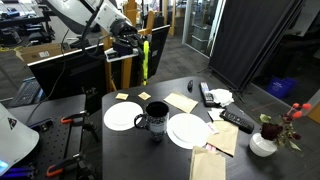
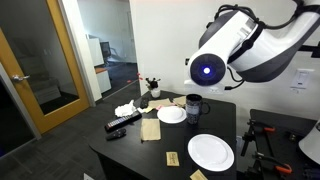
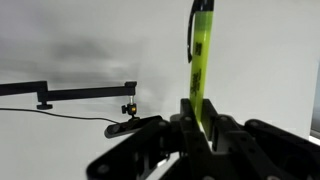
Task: Put the pen in the mug
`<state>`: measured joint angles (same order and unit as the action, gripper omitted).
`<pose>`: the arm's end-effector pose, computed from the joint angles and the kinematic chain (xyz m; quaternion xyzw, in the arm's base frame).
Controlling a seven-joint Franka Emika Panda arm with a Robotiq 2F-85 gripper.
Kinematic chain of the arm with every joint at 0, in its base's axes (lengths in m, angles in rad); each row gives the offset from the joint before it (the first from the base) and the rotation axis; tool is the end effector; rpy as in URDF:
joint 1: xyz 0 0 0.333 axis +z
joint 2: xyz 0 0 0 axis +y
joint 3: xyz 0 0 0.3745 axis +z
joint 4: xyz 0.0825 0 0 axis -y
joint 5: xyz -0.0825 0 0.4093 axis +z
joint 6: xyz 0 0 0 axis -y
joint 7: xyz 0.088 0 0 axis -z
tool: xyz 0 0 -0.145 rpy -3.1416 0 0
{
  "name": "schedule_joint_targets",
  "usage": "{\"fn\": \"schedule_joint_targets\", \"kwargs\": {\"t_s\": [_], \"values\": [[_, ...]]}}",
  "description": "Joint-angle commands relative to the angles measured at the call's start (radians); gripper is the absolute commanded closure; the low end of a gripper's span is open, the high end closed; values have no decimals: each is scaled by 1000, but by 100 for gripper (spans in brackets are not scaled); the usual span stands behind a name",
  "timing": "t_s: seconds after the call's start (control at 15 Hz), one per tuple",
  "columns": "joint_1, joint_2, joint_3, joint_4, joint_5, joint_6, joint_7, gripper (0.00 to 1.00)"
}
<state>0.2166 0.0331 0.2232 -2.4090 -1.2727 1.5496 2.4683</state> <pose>0.4608 0.0615 0.3511 0.5933 -0.4879 0.4948 0.4064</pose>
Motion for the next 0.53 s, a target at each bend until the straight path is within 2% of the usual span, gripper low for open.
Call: {"fn": "schedule_joint_targets", "kwargs": {"t_s": [0.0,0.47], "values": [[-13,30,-17,-10,-57,31,56,97],[-32,97,-41,-16,-96,75,92,97]]}}
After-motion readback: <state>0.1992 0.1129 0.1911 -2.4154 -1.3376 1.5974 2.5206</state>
